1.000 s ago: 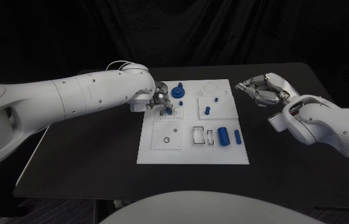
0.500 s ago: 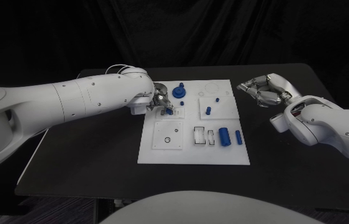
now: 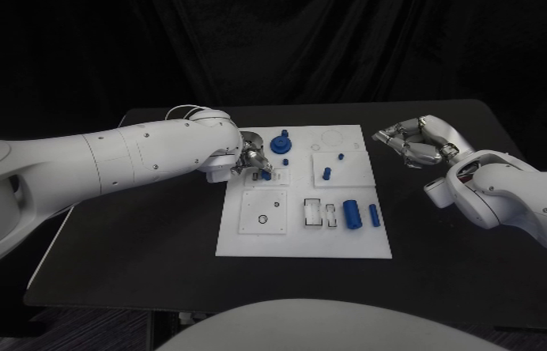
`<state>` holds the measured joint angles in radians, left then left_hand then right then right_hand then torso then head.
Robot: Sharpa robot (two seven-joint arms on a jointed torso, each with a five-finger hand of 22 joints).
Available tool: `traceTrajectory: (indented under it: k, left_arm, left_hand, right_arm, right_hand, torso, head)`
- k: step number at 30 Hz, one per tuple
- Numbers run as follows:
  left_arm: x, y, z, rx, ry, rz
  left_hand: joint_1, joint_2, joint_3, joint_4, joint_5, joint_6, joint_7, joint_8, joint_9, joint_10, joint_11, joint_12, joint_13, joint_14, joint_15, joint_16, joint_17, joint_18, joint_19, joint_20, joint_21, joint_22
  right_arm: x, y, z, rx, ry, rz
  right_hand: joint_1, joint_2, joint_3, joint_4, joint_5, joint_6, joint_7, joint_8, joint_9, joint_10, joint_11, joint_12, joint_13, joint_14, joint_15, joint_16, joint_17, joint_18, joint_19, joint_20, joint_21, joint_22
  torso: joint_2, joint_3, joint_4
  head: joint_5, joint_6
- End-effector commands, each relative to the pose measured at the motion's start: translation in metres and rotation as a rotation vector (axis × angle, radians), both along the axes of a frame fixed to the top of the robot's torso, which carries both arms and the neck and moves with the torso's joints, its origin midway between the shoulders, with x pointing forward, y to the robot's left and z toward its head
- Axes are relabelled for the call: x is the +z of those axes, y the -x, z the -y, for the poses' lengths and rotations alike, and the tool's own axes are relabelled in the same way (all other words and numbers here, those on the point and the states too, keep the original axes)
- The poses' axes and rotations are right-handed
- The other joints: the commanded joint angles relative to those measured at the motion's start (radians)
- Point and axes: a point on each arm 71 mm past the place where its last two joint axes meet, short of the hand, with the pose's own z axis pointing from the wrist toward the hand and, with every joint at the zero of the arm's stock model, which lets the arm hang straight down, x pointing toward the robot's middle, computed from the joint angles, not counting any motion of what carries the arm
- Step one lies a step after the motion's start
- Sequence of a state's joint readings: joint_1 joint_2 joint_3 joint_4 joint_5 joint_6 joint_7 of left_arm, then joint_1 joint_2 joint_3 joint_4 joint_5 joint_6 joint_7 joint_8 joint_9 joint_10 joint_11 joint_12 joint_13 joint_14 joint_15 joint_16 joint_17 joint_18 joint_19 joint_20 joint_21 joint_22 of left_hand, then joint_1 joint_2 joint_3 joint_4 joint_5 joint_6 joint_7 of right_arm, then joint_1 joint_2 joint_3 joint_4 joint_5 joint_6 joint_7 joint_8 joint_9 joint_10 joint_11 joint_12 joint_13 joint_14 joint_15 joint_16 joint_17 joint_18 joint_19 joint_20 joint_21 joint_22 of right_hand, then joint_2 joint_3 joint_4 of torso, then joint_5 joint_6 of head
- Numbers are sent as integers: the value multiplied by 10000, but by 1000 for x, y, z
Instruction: Assemble the parts on the task board
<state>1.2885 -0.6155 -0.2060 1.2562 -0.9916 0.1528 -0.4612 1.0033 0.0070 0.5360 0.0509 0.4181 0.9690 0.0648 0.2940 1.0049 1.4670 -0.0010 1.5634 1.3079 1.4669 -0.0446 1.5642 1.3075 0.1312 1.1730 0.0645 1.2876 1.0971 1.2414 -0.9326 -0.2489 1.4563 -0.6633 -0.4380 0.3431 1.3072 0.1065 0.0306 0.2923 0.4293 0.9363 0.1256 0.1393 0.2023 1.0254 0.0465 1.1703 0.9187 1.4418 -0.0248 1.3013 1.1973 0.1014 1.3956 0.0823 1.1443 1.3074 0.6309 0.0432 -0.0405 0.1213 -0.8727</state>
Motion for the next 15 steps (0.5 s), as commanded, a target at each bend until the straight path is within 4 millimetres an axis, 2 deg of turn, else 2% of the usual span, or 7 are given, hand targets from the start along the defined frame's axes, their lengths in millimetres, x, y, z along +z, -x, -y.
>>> traceTrajectory:
  k: [1,15]
  left_arm:
    - [-7,3,0,28,31,-42]
    - [-6,3,-5,239,119,166]
  left_hand:
    - [0,132,65,0,-38,29,-56,-42,-16,888,-46,-60,2504,962,-51,36,2515,-132,33,-4,-34,-4]
    - [2,172,87,-10,-15,100,-77,-72,-31,903,-61,-48,2516,990,-59,47,2557,-142,92,-7,-15,51]
  right_arm:
    - [-2,0,0,-16,63,-132]
    - [-3,0,1,-21,85,-196]
  right_hand:
    - [108,-1,17,-54,43,62,-19,-59,-15,10,-14,-31,-16,1,0,-52,-8,-61,-6,6,-66,980]
    - [142,-1,33,-54,63,66,-19,-61,-15,12,-15,-31,-22,-24,-1,-101,-75,-47,-34,4,-133,958]
  torso:
    - [6,1,-14]
    - [-7,-5,-11]
  head:
    - [7,1]
    - [6,1]
